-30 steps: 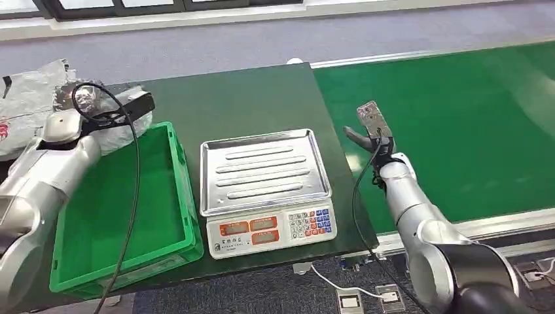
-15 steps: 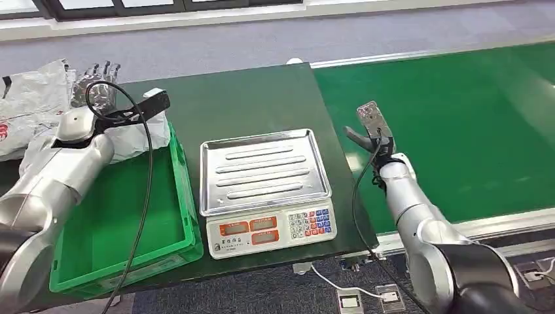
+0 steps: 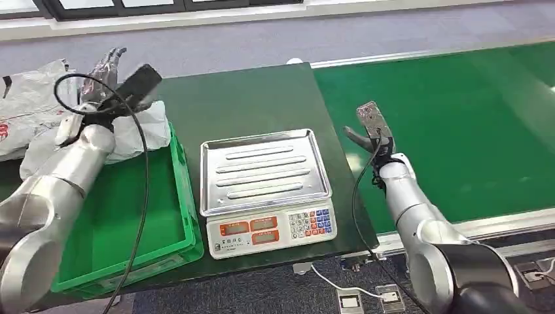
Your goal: Moved the parcel from conveyor to table for the left to box.
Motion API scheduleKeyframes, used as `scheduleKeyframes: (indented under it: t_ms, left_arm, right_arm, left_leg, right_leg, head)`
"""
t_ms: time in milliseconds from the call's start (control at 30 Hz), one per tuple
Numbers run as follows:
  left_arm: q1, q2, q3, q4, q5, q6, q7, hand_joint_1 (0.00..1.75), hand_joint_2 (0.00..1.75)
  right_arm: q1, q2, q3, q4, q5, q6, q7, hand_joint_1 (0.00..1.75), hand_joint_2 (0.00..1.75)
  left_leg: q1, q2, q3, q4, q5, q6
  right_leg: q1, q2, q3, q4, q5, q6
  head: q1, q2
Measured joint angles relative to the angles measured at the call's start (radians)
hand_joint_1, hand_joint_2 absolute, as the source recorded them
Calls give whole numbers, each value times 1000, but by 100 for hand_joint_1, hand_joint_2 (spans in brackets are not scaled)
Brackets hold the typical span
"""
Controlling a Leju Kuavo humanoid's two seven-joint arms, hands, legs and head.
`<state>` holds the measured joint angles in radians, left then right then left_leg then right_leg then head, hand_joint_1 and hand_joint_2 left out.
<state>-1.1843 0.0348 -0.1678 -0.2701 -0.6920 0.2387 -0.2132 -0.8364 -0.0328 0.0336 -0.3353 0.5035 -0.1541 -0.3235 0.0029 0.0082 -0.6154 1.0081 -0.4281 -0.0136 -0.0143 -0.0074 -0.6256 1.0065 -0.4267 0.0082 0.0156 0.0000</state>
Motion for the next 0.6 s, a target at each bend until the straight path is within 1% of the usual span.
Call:
scheduleKeyframes:
  t_ms: [33, 67, 200, 300, 433, 600]
  left_arm:
    - [0, -11, 47, -4, 70, -42, -56, 0, 175]
    - [0, -25, 101, -7, 126, -92, -82, 0, 175]
    - [1, -76, 255, -10, 243, -212, -87, 0, 175]
    - [2, -117, 335, -11, 302, -246, -92, 0, 175]
    - [12, -159, 401, -11, 336, -256, -100, 0, 175]
    - [31, -186, 435, -13, 349, -256, -110, 0, 175]
  right_arm:
    - [0, 0, 0, 0, -1, -7, 2, 0, 175]
    - [0, 0, 0, 0, -3, -14, 3, 0, 175]
    - [-1, -8, 0, 0, -15, -29, 2, 0, 175]
    - [-1, -25, 0, 0, -21, -36, -2, 0, 175]
    - [-1, -55, -2, 0, -21, -39, -7, 0, 175]
    - [-1, -81, -5, 0, -21, -48, -2, 0, 175]
  left_leg:
    - [0, 0, 0, 0, 0, 0]
    - [0, 0, 0, 0, 0, 0]
    - [0, -1, 0, 0, 0, 0]
    - [0, -1, 0, 0, 0, 0]
    - [0, -1, -1, 1, 0, 1]
    - [0, -1, -1, 1, 0, 1]
  right_leg:
    - [0, 0, 0, 0, 0, 0]
    - [0, 0, 0, 0, 0, 0]
    - [0, -1, 0, 0, 0, 0]
    - [-1, -1, 0, 0, 0, 0]
    - [-1, -1, 0, 0, 0, 0]
    - [-1, -1, 0, 0, 0, 0]
  head:
    - [0, 0]
    - [0, 0]
    - [0, 0]
    - [0, 0]
    - [0, 0]
    - [0, 0]
